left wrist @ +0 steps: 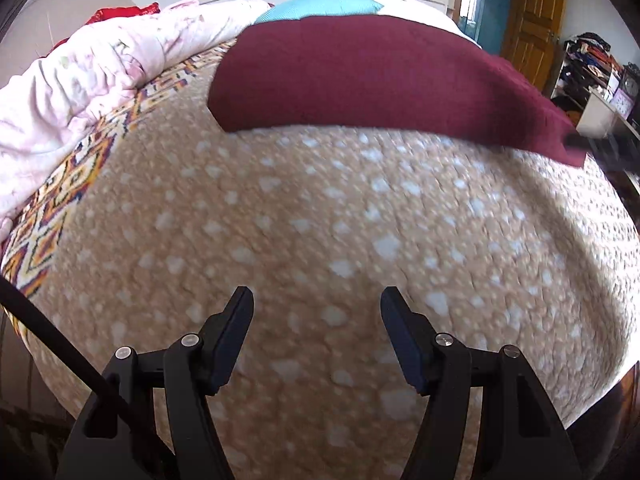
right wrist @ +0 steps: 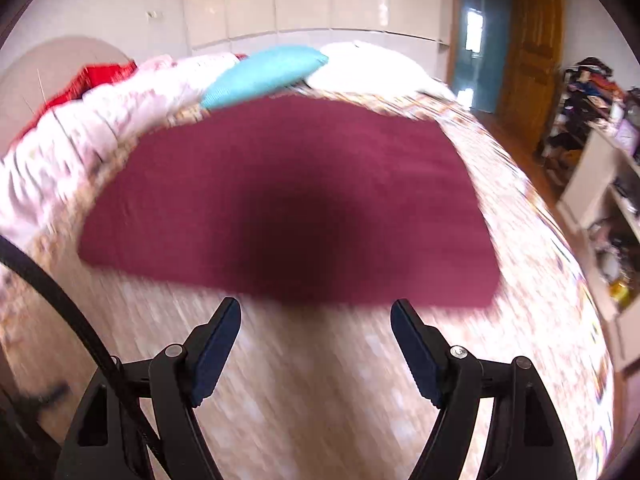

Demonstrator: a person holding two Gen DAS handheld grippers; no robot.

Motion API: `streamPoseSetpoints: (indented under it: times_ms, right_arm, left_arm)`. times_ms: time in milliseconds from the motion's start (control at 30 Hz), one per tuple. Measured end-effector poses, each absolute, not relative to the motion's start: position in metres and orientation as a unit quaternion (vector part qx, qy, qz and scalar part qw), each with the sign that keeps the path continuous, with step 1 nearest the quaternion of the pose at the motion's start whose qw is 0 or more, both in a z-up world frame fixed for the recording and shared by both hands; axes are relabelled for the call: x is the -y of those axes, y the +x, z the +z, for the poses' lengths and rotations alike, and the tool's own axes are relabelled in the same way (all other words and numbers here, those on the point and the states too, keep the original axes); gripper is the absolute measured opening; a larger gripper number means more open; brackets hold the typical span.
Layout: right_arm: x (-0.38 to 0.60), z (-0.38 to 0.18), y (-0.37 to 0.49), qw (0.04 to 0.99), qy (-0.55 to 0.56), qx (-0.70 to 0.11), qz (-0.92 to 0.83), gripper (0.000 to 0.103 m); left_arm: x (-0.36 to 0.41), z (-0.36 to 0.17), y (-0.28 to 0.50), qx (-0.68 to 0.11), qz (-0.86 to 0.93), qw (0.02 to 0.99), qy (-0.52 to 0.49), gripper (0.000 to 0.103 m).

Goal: Fold large clothes

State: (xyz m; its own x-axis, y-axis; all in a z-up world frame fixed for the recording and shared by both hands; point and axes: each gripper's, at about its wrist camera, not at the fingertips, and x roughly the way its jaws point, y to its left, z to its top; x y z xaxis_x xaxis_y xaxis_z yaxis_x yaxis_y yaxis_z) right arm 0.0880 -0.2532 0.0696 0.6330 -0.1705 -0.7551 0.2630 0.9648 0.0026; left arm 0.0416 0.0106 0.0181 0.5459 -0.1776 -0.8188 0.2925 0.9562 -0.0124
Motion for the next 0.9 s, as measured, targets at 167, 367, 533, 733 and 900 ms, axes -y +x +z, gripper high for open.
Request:
streamPoseSetpoints:
  times_ms: [167, 367, 533, 733, 900]
  right_arm:
    - [0.242, 0.036, 0.028, 0.889, 0.123, -0.425, -0.119, 0.081]
    - [0.213, 0.027, 0.000, 0.893, 0.118, -0.421, -0.111, 0.081]
    - [0.210, 0.023, -0.015, 0.891, 0.121, -0.420, -0.124, 0.081]
    - [0.209, 0.016, -0.030, 0.880, 0.115, -0.434, -0.158, 0.081]
    - [0.210, 0.020, -0.036, 0.880, 0.111, -0.427, -0.174, 0.081]
  left_arm:
    - [-0.003, 0.007, 0.031, -0.458, -0.115, 0.879, 0.069, 0.074]
    - [-0.007, 0.003, 0.031, -0.461, -0.109, 0.880, 0.037, 0.089]
    - [-0.004, 0.000, 0.029, -0.455, -0.114, 0.883, 0.033, 0.094]
    - [-0.004, 0.005, 0.023, -0.447, -0.112, 0.887, 0.030, 0.094]
    - [-0.011, 0.024, 0.002, -0.432, -0.088, 0.896, 0.045, 0.094]
